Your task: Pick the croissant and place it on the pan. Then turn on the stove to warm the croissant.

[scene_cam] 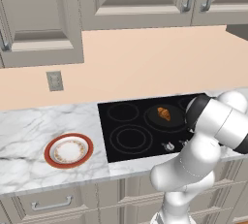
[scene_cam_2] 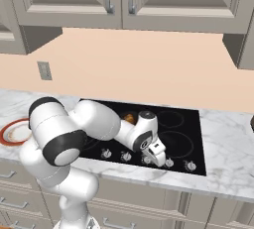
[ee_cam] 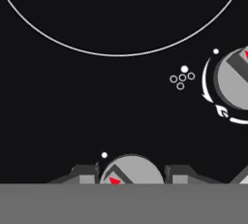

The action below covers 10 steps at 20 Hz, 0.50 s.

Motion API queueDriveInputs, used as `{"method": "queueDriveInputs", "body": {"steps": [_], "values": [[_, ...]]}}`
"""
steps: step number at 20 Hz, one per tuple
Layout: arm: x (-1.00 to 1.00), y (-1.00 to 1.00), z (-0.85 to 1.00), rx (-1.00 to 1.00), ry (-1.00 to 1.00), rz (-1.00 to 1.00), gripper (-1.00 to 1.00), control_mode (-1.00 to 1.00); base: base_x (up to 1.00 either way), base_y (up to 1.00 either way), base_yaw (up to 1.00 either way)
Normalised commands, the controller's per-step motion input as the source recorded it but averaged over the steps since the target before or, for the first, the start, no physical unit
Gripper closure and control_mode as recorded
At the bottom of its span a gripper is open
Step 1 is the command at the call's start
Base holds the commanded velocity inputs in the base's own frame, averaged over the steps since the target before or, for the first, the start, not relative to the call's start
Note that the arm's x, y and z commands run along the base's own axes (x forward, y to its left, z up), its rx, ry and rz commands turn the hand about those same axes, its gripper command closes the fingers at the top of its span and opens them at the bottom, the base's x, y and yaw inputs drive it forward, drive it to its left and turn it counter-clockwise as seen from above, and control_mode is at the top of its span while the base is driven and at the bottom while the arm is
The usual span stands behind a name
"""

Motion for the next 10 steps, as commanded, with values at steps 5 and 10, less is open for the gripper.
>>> {"method": "queueDriveInputs", "body": {"steps": [5, 10], "values": [[-0.1, 0.02, -0.36, 0.01, -0.06, 0.0, 1.0, -1.0, 0.0, 0.0, 0.0], [0.03, 0.31, -0.29, -0.19, 0.01, 0.06, 1.0, -1.0, 0.0, 0.0, 0.0]]}}
